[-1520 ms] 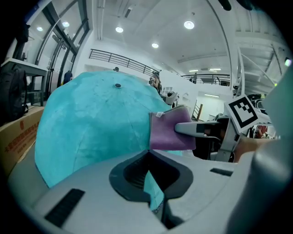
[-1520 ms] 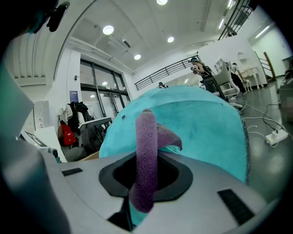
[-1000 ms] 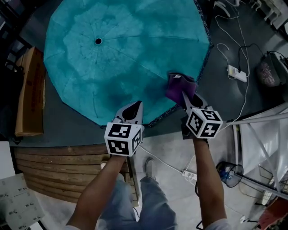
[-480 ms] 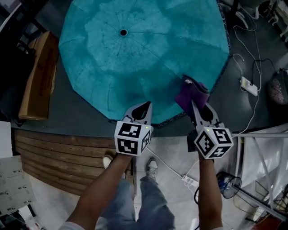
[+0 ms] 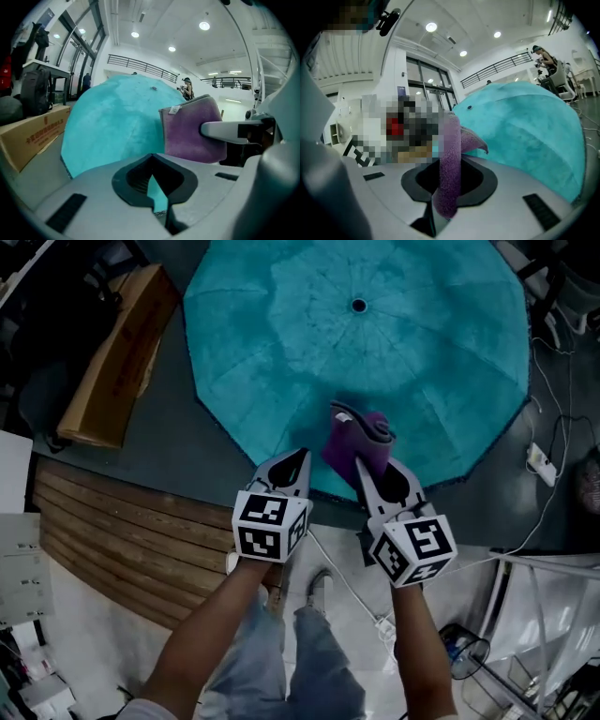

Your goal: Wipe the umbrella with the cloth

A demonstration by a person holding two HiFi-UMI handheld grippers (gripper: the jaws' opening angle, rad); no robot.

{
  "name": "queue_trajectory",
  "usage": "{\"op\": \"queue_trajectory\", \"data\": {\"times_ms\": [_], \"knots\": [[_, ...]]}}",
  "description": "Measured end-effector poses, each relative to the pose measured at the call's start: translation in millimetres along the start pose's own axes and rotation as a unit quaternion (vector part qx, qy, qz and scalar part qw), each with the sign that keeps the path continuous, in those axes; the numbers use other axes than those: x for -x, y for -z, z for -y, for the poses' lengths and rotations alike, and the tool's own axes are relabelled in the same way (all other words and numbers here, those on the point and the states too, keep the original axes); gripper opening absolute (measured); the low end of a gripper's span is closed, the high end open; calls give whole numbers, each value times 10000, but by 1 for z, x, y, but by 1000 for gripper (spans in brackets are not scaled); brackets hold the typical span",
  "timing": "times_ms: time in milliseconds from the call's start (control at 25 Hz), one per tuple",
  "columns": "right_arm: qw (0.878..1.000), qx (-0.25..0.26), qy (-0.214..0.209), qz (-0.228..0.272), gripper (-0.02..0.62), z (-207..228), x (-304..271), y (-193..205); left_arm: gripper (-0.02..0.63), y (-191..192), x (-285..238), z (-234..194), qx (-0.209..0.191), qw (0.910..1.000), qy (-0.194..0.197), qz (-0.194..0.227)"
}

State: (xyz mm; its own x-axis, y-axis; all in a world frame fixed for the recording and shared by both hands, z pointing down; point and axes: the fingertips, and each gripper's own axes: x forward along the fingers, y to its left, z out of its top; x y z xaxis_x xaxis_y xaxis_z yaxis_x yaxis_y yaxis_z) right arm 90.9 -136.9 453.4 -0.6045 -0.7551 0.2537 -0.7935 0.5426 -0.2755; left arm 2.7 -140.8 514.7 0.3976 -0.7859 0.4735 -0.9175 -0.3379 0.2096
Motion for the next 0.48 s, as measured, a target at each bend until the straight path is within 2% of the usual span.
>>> {"op": "queue_trajectory", "data": {"times_ms": [280,480], "knots": [[9954,219,-827,-420,72,-86,-78,40,4,10,43,-88,263,9974,-665,88],[9816,797,-1361,-1071,72,-130,-119,90,5,22,71,-131,426,9940,-1007,72]]}}
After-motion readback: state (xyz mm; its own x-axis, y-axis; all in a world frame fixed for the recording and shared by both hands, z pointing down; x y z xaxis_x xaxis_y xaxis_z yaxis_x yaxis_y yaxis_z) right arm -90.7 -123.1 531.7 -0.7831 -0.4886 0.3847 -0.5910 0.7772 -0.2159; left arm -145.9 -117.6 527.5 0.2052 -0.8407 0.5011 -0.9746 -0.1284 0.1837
